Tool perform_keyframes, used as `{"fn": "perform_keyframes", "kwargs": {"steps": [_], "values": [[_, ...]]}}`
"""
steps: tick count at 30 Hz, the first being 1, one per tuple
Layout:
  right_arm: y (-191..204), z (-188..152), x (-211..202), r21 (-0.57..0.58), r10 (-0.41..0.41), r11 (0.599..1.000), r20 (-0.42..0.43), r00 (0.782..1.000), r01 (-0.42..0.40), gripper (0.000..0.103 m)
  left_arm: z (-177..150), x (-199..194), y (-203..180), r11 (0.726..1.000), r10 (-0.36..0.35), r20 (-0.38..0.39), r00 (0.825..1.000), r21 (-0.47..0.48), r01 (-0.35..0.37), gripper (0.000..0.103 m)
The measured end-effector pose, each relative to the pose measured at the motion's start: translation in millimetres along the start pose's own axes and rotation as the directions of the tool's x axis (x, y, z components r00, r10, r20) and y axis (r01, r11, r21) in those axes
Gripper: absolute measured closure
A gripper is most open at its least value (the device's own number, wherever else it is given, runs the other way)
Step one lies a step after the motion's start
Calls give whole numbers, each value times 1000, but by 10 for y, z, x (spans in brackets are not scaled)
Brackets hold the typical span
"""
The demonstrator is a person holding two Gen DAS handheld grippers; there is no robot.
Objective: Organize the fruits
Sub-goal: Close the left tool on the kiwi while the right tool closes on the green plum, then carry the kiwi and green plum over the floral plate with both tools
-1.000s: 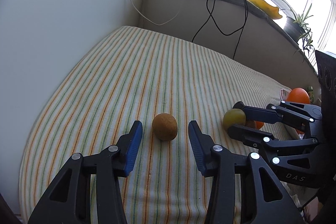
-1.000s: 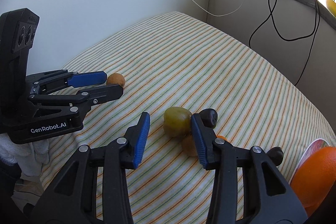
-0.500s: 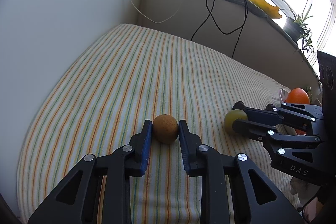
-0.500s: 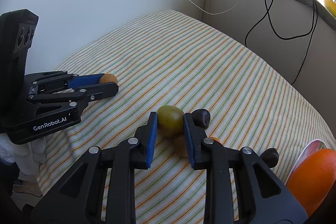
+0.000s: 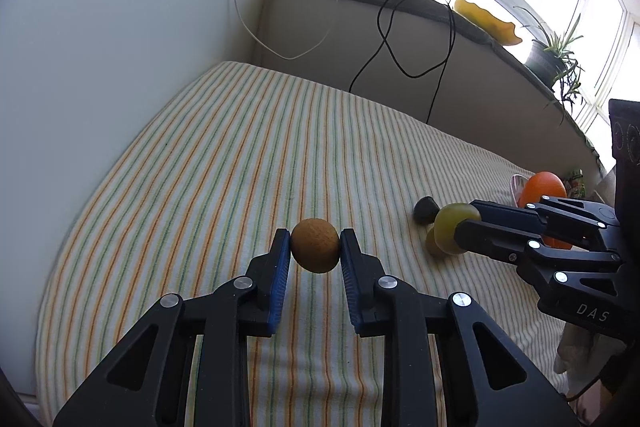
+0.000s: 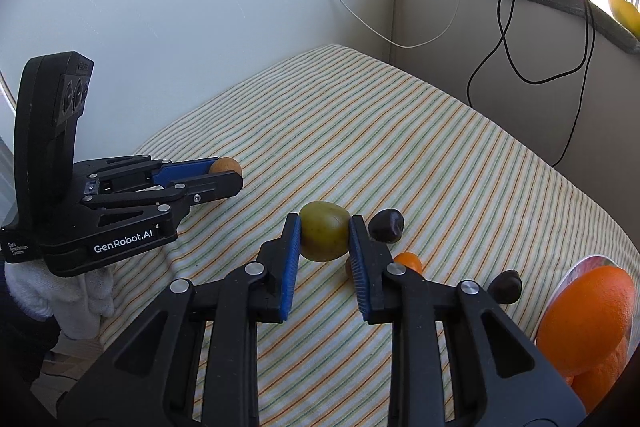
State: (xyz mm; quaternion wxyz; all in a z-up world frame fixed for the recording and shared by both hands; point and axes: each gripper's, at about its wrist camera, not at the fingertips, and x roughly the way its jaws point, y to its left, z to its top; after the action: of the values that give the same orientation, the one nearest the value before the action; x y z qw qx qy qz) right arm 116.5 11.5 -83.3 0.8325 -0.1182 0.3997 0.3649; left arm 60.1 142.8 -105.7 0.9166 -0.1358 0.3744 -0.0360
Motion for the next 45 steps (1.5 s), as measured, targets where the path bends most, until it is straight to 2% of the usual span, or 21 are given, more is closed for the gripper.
{"fn": "perform_keyframes", "kwargs": {"steps": [11,20,32,45], "values": [[-119,-143,-360,33,25,999,47,999,-26,78,-2,-202,-330,997,-67,32,997,36,65,80],[-312,-347,-709,81,14,996,86,996,-21,78,-18,-239,-647,990,-123,33,992,76,120,79],[-729,-691,-1093,175,-52,984,109,993,32,78,-59,-119,-1129,971,-203,3,979,132,201,79],[-1177,-1155,-1424,298,-128,950,96,987,94,78,-120,0,-1659,940,-281,-41,959,188,284,79]]}}
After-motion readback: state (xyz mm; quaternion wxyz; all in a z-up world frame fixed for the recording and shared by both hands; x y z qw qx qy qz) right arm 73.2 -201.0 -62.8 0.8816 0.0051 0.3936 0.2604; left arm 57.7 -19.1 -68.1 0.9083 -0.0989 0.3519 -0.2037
